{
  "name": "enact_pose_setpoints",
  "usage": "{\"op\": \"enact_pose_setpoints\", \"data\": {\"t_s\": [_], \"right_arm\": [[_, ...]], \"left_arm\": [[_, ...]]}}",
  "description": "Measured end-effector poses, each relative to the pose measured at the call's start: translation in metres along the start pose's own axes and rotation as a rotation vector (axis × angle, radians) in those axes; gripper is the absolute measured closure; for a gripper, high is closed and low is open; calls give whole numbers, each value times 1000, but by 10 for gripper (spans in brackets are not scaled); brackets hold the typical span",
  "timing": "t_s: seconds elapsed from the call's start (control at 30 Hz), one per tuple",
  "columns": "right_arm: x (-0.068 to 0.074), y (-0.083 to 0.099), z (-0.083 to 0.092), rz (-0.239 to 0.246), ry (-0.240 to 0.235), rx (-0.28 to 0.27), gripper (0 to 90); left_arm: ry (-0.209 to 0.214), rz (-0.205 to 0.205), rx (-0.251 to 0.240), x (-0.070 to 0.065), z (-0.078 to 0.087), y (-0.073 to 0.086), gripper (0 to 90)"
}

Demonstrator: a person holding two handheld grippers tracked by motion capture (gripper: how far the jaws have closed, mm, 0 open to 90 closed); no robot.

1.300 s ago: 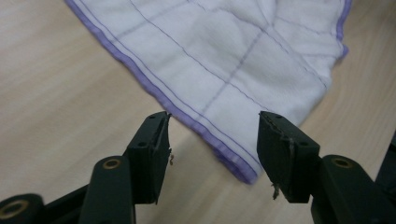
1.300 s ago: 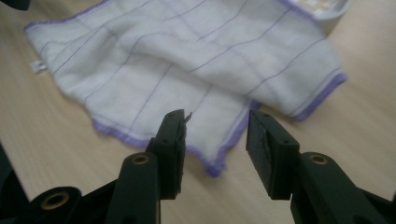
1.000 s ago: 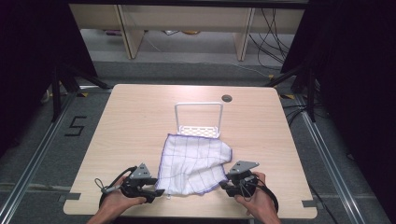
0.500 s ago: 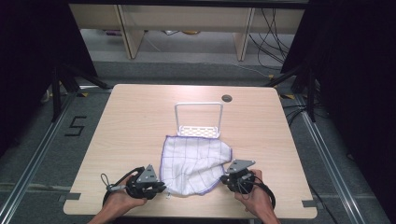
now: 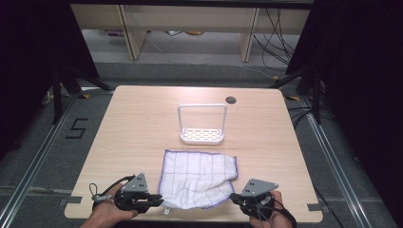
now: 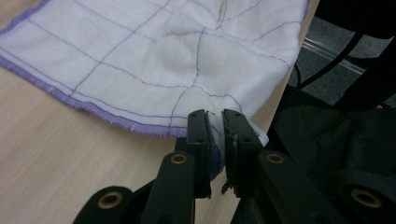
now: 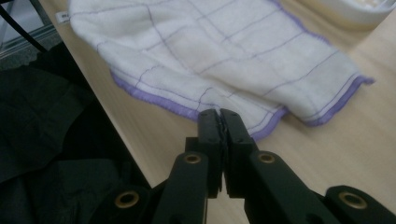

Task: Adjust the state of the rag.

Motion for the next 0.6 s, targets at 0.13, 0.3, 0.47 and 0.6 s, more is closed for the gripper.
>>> {"op": "enact_pose_setpoints", "data": {"t_s": [0.13,0.3,0.47,0.6], "right_arm": [[0,11,-8,-16,8,22,884],[3,22,-16,-19,8,70,876],[4,29,-25,-13,-19,113,820],[-1,19,-15,-72,-28,47,683]], "left_arm": [[20,15,24,-2,-9,6,796],[42,25,34,-10,-13,9,773],[24,15,56,-12,-15,11,665],[-22,34,30,0,-6,6,560]]}}
Point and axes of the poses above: each handheld gripper's, and its own axes: z roughly backward along the jaws, y roughly out of its underside, x roughly to its left, the point moved 2 cm from there along -z, roughly forward along the jaws, and after that the axes turned 13 degrees about -z, right-handed, at the moved point
